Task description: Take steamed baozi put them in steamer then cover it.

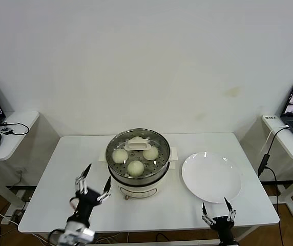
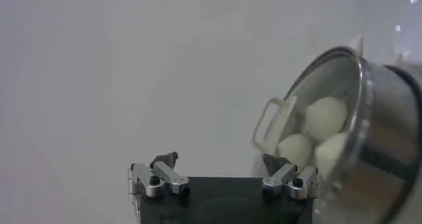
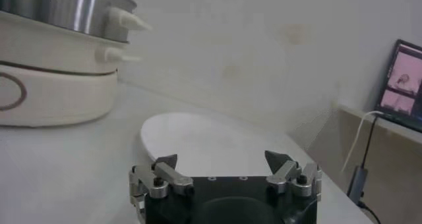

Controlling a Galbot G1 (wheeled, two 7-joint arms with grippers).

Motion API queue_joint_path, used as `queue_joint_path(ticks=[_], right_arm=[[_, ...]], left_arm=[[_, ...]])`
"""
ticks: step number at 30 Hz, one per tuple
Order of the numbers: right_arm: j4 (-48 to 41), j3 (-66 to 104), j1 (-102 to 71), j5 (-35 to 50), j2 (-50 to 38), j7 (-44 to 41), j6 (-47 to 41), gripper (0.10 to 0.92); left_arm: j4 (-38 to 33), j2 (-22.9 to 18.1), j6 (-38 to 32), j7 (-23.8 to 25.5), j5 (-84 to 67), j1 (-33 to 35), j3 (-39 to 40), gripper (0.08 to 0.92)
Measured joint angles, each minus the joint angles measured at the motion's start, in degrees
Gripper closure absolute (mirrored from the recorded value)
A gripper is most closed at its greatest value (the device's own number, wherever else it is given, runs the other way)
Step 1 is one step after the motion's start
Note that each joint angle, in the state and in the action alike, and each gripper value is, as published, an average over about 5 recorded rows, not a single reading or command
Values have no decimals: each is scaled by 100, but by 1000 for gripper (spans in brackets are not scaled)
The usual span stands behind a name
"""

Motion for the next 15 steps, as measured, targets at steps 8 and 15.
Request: queue_joint_path(ticks=[8,15], right_arm=[[456,-202,-354,697,-428,-255,-335,203],[758,-253,-641,1190,-616,-428,-480,203]], left_arm=[[190,-75,-851,-322,-2480,910,-477,177],[313,-163,-1298,-442,-3546,1317,-698,177]])
